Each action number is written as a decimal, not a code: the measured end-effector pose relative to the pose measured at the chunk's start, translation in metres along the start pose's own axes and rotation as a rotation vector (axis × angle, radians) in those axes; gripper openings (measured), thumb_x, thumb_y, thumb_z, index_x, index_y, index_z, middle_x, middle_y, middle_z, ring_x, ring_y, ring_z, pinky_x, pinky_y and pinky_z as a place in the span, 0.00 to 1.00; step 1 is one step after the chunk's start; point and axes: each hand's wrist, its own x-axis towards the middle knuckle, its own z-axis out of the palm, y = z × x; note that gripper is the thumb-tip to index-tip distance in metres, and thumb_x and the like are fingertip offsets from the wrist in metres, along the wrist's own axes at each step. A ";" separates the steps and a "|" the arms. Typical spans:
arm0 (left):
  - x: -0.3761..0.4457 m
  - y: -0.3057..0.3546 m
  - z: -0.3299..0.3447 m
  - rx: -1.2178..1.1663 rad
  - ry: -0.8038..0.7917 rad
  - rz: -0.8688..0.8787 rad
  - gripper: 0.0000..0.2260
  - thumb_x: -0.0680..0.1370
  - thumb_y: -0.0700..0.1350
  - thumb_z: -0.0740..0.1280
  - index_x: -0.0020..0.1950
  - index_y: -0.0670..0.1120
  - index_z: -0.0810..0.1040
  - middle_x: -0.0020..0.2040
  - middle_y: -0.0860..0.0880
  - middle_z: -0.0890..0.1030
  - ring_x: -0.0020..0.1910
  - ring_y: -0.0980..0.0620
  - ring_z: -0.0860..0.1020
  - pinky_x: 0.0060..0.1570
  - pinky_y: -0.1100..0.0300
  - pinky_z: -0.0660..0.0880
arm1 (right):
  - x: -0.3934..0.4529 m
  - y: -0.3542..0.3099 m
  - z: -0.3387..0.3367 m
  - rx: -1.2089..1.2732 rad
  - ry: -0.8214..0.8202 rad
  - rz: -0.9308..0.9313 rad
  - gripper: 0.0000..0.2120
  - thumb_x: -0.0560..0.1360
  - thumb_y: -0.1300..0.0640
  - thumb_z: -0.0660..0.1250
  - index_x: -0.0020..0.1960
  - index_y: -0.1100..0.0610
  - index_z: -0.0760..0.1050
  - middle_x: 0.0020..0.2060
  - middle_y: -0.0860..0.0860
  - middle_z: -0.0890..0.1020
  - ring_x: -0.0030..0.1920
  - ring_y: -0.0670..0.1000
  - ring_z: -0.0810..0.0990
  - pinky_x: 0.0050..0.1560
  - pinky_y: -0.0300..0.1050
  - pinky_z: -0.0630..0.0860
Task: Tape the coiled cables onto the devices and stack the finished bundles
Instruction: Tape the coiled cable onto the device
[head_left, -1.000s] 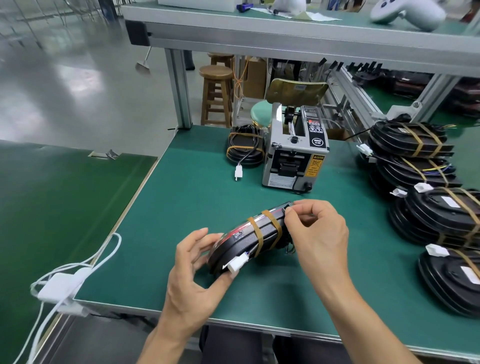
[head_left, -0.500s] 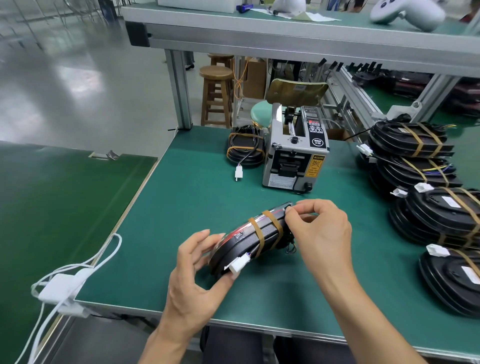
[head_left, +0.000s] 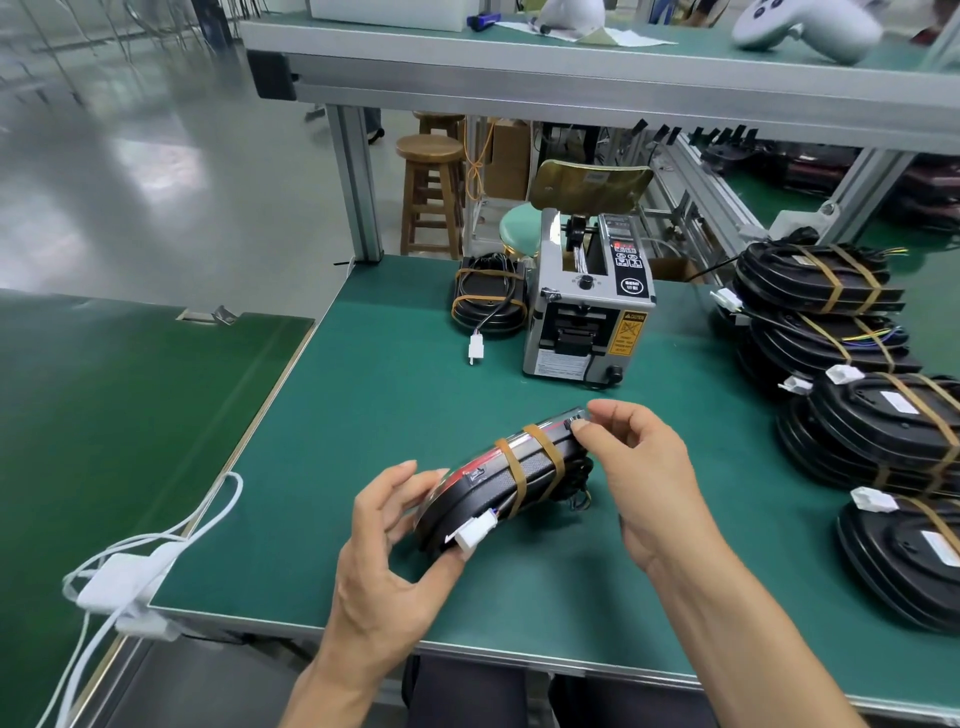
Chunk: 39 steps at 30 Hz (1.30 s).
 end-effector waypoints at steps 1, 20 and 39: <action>0.000 0.000 0.000 0.000 -0.001 0.000 0.33 0.78 0.60 0.78 0.78 0.58 0.66 0.70 0.53 0.82 0.69 0.47 0.82 0.69 0.60 0.77 | 0.000 0.002 0.001 0.035 -0.020 0.033 0.09 0.78 0.63 0.73 0.56 0.53 0.82 0.48 0.48 0.86 0.38 0.35 0.80 0.37 0.25 0.73; -0.001 -0.001 -0.001 0.005 -0.008 -0.008 0.35 0.75 0.52 0.80 0.78 0.58 0.67 0.69 0.53 0.83 0.69 0.47 0.82 0.68 0.61 0.78 | 0.007 0.015 0.007 0.076 0.010 -0.071 0.06 0.79 0.57 0.72 0.47 0.52 0.87 0.41 0.45 0.88 0.38 0.38 0.82 0.36 0.27 0.74; 0.002 0.004 0.000 -0.019 0.012 -0.040 0.33 0.77 0.61 0.78 0.77 0.58 0.67 0.69 0.52 0.83 0.69 0.47 0.82 0.68 0.61 0.77 | 0.003 0.020 0.002 -0.040 -0.101 -0.124 0.07 0.76 0.46 0.75 0.52 0.46 0.86 0.44 0.43 0.88 0.42 0.41 0.84 0.36 0.32 0.78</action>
